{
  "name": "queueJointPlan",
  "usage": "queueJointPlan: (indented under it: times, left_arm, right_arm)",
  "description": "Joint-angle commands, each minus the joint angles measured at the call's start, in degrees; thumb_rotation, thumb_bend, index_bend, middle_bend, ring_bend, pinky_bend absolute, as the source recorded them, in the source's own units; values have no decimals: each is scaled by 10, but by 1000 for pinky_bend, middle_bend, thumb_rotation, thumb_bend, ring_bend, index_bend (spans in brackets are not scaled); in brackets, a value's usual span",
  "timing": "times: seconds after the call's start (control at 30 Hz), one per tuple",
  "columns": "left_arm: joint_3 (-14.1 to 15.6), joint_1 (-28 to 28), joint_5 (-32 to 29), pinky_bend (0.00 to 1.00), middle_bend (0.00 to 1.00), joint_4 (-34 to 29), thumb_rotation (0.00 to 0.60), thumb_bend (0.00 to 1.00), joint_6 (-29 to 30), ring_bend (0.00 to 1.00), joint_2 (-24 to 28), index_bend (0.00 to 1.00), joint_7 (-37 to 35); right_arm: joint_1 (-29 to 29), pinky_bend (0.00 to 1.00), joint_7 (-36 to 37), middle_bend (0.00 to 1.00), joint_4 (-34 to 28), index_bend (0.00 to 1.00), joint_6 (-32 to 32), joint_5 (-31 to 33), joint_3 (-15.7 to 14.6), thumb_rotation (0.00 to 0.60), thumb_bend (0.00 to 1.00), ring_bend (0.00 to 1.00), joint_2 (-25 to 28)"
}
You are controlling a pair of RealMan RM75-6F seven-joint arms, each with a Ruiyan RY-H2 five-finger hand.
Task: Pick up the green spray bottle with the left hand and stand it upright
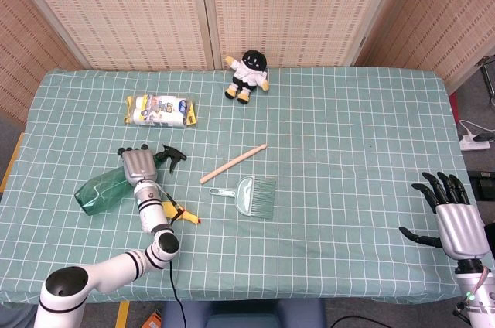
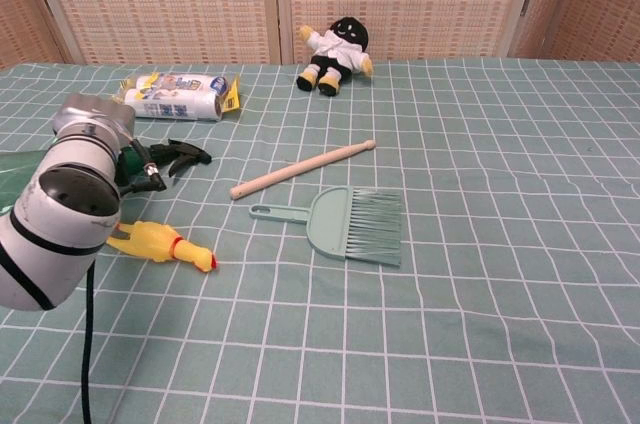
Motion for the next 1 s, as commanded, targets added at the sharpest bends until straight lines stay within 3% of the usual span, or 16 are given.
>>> queueJointPlan:
  times: [0.03, 0.33, 0.53, 0.73, 1.0]
  left_arm:
    - [-1, -1, 13, 275, 432, 7, 600, 265, -5, 317, -4, 285, -11]
    - [-1, 1, 53, 309, 516, -9, 600, 287, 6, 351, 4, 340, -32]
    - [-10, 4, 81, 305, 519, -76, 600, 289, 26, 353, 34, 340, -48]
    - [-8, 13, 195, 310, 546, -155, 600, 288, 44, 379, 114, 365, -151]
    - [-59, 48, 224, 324, 573, -236, 600, 288, 56, 404, 189, 384, -285]
  right_arm:
    - [0, 39, 1, 94, 1, 232, 0, 0, 0, 600, 0, 29, 0]
    - [0, 39, 2, 94, 1, 232, -2, 0, -1, 600, 0, 29, 1]
    - [0, 39, 5, 94, 1, 234, -2, -1, -1, 600, 0, 29, 2]
    - [0, 39, 6, 94, 2, 238, -1, -1, -1, 600, 0, 28, 1]
    - [-2, 39, -3, 94, 1, 238, 6, 0, 1, 600, 0, 28, -4]
